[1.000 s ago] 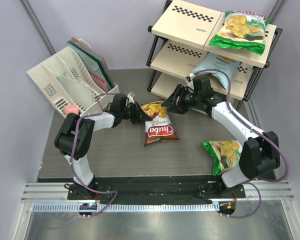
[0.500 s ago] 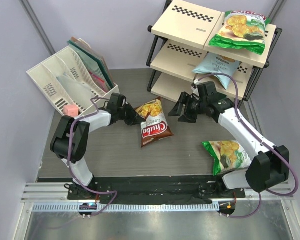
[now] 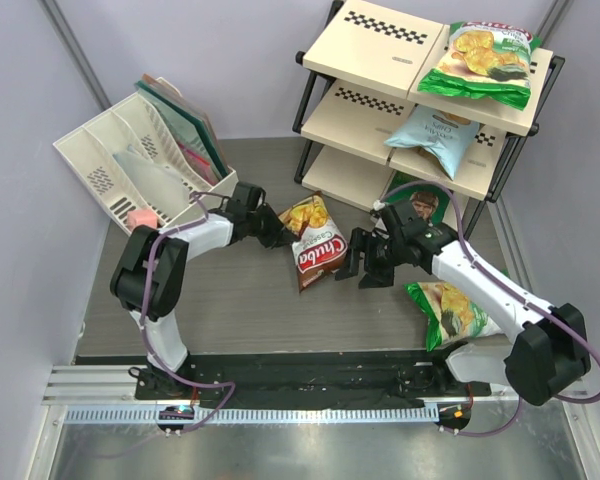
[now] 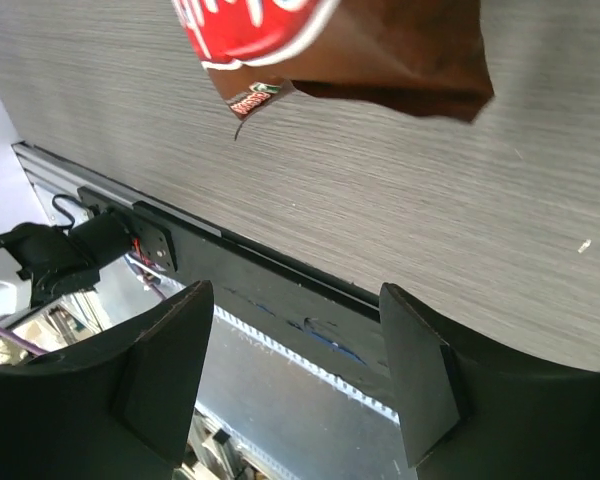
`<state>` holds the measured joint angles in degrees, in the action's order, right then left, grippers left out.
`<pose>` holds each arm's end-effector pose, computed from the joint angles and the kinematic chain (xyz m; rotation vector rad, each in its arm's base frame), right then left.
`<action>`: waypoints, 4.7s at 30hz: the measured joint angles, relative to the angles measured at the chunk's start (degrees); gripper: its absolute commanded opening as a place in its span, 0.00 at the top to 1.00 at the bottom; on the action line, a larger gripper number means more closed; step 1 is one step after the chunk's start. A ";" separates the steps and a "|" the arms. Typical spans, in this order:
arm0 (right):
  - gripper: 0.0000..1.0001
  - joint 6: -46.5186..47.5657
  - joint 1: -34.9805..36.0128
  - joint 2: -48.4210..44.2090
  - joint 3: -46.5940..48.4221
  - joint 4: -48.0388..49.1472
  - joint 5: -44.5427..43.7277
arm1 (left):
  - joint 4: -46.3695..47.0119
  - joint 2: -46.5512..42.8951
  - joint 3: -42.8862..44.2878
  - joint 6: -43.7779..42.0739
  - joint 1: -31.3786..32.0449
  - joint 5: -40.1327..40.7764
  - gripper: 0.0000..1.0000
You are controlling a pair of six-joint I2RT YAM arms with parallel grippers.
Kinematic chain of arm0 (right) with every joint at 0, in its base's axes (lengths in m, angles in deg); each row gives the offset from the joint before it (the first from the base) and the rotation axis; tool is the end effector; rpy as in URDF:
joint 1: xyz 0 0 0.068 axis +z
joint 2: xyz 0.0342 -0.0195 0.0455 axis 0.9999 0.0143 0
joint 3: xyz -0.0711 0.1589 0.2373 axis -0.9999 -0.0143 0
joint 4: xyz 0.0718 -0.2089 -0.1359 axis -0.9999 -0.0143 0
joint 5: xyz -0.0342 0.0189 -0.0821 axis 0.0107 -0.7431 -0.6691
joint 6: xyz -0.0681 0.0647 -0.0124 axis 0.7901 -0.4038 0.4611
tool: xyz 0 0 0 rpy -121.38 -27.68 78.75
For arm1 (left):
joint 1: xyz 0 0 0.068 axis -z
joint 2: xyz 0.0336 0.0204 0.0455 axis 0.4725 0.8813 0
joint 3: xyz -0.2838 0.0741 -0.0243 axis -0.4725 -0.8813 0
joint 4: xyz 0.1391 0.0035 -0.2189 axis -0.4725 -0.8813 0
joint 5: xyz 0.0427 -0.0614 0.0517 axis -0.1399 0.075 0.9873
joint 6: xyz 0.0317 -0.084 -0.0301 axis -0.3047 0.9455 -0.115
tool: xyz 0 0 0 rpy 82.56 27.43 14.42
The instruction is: Place and organize the chips bags onto the shelf
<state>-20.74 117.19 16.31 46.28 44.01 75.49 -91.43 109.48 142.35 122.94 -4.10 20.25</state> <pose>0.2165 0.1543 0.2441 0.0764 2.7562 0.9171 0.3620 -0.1992 0.1563 -0.7965 2.5996 -1.1071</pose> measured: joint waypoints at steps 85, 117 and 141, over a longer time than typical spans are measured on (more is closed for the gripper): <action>0.39 -12.52 4.76 18.29 -12.68 45.24 -17.84 | -17.77 7.30 5.99 -13.03 1.53 -0.92 1.00; 0.99 -13.57 4.61 18.14 -12.24 48.02 -2.03 | -28.28 -14.19 11.50 -19.91 -4.35 6.64 0.42; 0.36 -15.58 4.50 18.05 -9.97 38.21 3.61 | -24.26 0.33 13.40 -25.59 -1.60 6.25 0.44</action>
<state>-36.32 121.69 34.37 36.32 82.21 79.09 -115.69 109.81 155.75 97.35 -5.69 26.50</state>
